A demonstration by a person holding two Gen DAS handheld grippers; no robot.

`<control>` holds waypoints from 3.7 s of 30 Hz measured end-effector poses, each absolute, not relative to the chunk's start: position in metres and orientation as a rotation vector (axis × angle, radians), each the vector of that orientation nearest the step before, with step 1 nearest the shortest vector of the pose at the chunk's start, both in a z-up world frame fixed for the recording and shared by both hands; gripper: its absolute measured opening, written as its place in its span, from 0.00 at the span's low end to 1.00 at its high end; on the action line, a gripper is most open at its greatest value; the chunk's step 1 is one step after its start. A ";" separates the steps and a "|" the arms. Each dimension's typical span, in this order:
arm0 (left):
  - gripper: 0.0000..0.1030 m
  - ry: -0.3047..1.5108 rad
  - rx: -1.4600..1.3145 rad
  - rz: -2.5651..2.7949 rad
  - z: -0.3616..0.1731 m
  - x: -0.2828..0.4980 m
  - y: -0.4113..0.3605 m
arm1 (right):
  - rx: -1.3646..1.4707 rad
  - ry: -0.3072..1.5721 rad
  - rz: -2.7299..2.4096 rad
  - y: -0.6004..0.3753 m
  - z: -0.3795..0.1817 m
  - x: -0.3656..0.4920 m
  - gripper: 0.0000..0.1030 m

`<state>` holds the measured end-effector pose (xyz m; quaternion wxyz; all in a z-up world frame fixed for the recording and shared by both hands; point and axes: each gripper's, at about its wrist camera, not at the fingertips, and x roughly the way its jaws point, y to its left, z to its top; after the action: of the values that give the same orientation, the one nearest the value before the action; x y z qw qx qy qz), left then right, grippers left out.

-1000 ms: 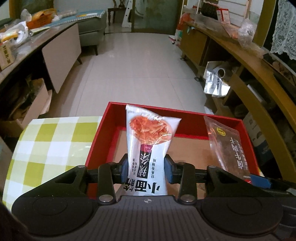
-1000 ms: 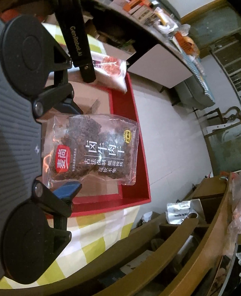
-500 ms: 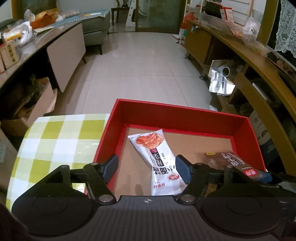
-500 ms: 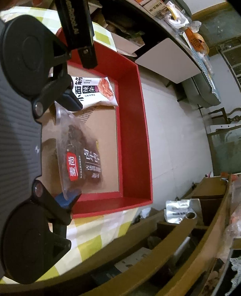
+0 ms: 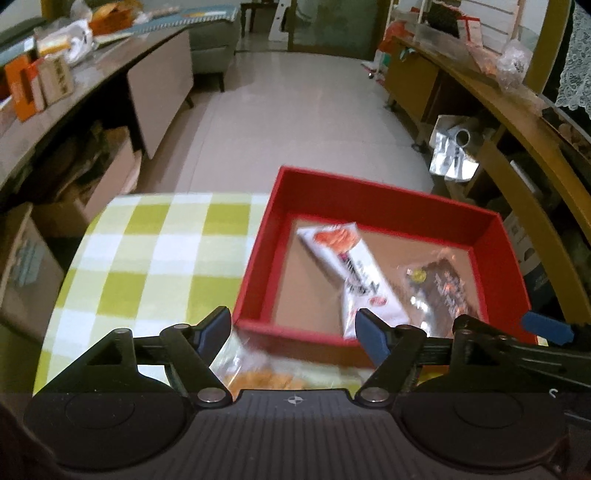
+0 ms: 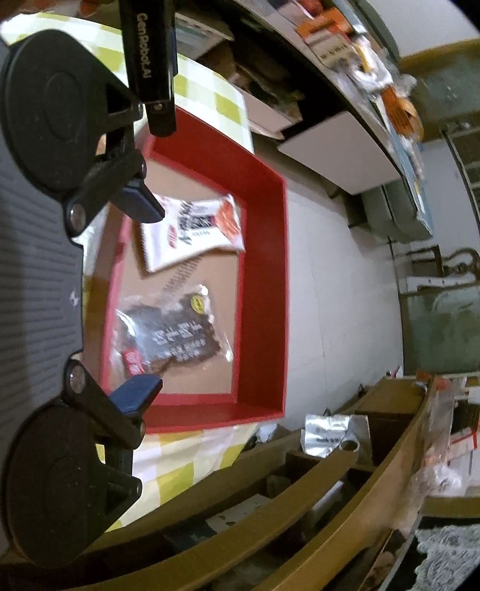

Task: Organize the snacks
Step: 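Grasp the yellow cookie bag with the left tool, then grasp the red Trolli candy bag with the right tool while the left tool holds the cookie bag, then carry both bags into the red box and open both tools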

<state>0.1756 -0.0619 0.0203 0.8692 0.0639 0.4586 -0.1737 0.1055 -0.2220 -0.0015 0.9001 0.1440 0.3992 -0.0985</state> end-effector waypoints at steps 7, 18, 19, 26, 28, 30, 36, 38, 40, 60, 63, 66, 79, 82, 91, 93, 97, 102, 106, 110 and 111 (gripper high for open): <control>0.79 1.019 0.142 -0.347 0.008 0.164 -0.039 | 0.269 0.873 -0.180 -0.205 -0.007 0.089 0.94; 0.86 1.056 0.246 -0.370 -0.018 0.155 -0.050 | 0.300 0.920 -0.199 -0.212 -0.012 0.061 0.94; 0.88 1.056 0.266 -0.374 -0.022 0.154 -0.054 | 0.305 0.925 -0.203 -0.214 -0.013 0.060 0.94; 0.96 1.036 0.426 -0.354 -0.047 0.152 -0.071 | 0.314 0.952 -0.202 -0.220 -0.021 0.061 0.94; 0.96 1.044 0.464 -0.350 -0.054 0.152 -0.072 | 0.312 0.958 -0.200 -0.221 -0.022 0.062 0.94; 0.96 1.042 0.485 -0.348 -0.057 0.151 -0.072 | 0.311 0.962 -0.204 -0.222 -0.023 0.062 0.94; 0.81 1.093 0.402 -0.354 -0.052 0.155 -0.064 | 0.333 0.982 -0.204 -0.226 -0.025 0.058 0.92; 0.78 1.109 0.390 -0.347 -0.051 0.152 -0.062 | 0.348 0.990 -0.209 -0.227 -0.026 0.055 0.91; 0.77 1.118 0.379 -0.342 -0.049 0.149 -0.061 | 0.353 0.994 -0.214 -0.228 -0.025 0.050 0.91; 0.76 1.100 0.220 -0.342 -0.003 0.123 -0.005 | 0.176 1.083 0.046 -0.140 -0.034 0.040 0.88; 0.76 1.105 0.216 -0.336 -0.002 0.122 0.004 | 0.143 1.120 0.080 -0.127 -0.046 0.044 0.80; 0.76 1.112 0.222 -0.330 -0.004 0.122 0.010 | 0.108 1.170 0.109 -0.115 -0.061 0.047 0.72; 0.76 1.125 0.245 -0.350 -0.008 0.120 0.010 | 0.119 1.123 0.086 -0.129 -0.052 0.044 0.57; 0.76 1.119 0.253 -0.355 -0.007 0.119 0.008 | 0.154 1.091 0.075 -0.136 -0.041 0.042 0.57; 0.76 1.103 0.272 -0.359 -0.005 0.116 0.000 | 0.239 1.005 0.024 -0.161 -0.016 0.035 0.57; 0.76 1.098 0.277 -0.365 -0.004 0.114 -0.003 | 0.250 0.991 0.015 -0.165 -0.012 0.034 0.57; 0.76 1.077 0.301 -0.377 -0.003 0.110 -0.012 | 0.263 0.972 0.002 -0.170 -0.008 0.034 0.57; 0.76 1.064 0.313 -0.385 -0.002 0.108 -0.017 | 0.275 0.953 -0.022 -0.179 -0.003 0.032 0.57; 0.76 1.053 0.321 -0.387 -0.001 0.107 -0.021 | 0.292 0.937 -0.040 -0.187 -0.001 0.032 0.57; 0.76 1.042 0.326 -0.391 0.001 0.107 -0.024 | 0.305 0.927 -0.061 -0.195 0.000 0.033 0.57; 0.76 1.041 0.326 -0.391 0.001 0.107 -0.025 | 0.308 0.925 -0.063 -0.196 0.000 0.033 0.57</control>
<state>0.1069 -0.0247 0.0011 0.8368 0.1540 0.4918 -0.1847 0.0329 -0.1964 0.0004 0.8830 0.1481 0.4443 -0.0304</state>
